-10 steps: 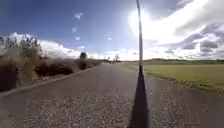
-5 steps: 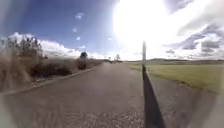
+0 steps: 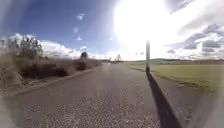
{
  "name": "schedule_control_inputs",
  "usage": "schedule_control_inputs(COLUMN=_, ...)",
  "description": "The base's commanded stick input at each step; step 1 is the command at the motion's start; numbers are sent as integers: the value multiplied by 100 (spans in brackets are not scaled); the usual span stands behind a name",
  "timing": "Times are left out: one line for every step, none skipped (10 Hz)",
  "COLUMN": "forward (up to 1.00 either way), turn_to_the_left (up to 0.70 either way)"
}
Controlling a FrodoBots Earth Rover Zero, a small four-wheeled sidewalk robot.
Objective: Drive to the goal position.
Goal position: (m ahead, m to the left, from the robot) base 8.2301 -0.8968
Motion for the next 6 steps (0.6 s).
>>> schedule_control_inputs(forward=100, turn_to_the_left=0)
schedule_control_inputs(forward=100, turn_to_the_left=0)
schedule_control_inputs(forward=100, turn_to_the_left=0)
schedule_control_inputs(forward=100, turn_to_the_left=0)
schedule_control_inputs(forward=100, turn_to_the_left=0)
schedule_control_inputs(forward=100, turn_to_the_left=0)
